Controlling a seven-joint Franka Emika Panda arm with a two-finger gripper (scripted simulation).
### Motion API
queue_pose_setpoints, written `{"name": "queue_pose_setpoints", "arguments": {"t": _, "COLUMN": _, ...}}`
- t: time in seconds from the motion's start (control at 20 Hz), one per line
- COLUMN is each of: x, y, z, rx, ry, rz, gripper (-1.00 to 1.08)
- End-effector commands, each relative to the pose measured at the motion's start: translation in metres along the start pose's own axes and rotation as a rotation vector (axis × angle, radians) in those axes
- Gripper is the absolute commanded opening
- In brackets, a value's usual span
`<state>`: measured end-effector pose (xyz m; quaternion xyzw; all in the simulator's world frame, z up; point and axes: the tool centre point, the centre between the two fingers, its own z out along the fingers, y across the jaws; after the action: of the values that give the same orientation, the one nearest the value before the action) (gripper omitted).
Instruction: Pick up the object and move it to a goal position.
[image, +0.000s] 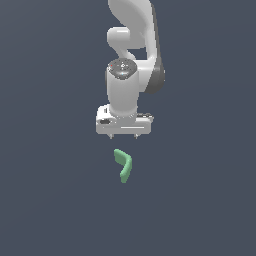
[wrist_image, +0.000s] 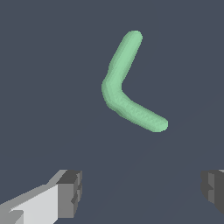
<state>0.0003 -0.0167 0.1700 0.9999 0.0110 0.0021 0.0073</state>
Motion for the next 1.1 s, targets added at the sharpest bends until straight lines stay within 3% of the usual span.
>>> {"name": "queue_pose_setpoints", "arguments": {"t": 0.0, "x": 0.0, "y": 0.0, "z": 0.0, "rx": 0.0, "ry": 0.0, "rz": 0.0, "gripper": 1.0}}
{"name": "queue_pose_setpoints", "arguments": {"t": 0.4, "x": 0.005, "y": -0.028, "z": -0.013, "rx": 0.027, "ry": 0.009, "rz": -0.038, "gripper": 1.0}}
{"name": "queue_pose_setpoints", "arguments": {"t": 1.05, "x": 0.018, "y": -0.023, "z": -0.007, "rx": 0.023, "ry": 0.007, "rz": -0.082, "gripper": 1.0}}
